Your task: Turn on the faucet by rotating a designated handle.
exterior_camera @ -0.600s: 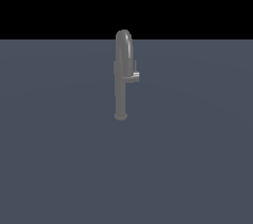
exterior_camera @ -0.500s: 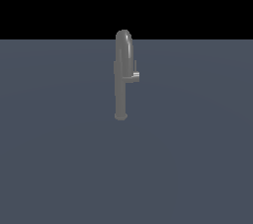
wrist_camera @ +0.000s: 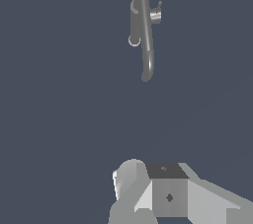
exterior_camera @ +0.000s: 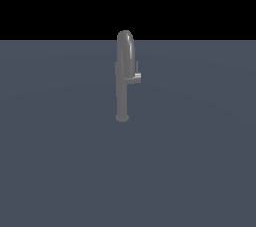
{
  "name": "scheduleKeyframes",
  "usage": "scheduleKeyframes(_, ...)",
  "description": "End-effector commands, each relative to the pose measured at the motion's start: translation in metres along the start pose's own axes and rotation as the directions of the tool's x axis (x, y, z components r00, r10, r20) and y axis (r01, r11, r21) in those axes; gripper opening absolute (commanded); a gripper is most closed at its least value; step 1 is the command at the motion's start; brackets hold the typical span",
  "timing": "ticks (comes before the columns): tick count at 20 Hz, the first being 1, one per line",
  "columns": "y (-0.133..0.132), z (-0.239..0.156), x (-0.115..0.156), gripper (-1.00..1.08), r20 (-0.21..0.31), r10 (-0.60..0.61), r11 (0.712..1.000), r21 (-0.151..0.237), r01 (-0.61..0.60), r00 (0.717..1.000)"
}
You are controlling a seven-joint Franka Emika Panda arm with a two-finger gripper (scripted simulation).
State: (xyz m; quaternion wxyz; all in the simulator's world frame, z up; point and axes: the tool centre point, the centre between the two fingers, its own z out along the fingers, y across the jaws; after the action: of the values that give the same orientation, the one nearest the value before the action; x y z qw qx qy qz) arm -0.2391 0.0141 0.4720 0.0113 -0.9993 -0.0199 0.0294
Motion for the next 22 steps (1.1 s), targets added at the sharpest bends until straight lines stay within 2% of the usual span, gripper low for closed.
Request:
scheduleKeyframes(1, -0.001, 0.000, 0.006, -1.00, 0.018, 0.016, 1.000, 0.016, -0.016, 1.000)
scheduleKeyframes(6, -0.002, 0.001, 0.025, -1.00, 0.070, 0.061, 0.996, 0.061, -0.065, 0.996)
scheduleKeyframes(12, -0.003, 0.004, 0.056, -1.00, 0.160, 0.128, 0.980, 0.129, -0.149, 0.979)
scheduleKeyframes(22, 0.000, 0.016, 0.110, -1.00, 0.329, 0.226, 0.923, 0.230, -0.310, 0.917)
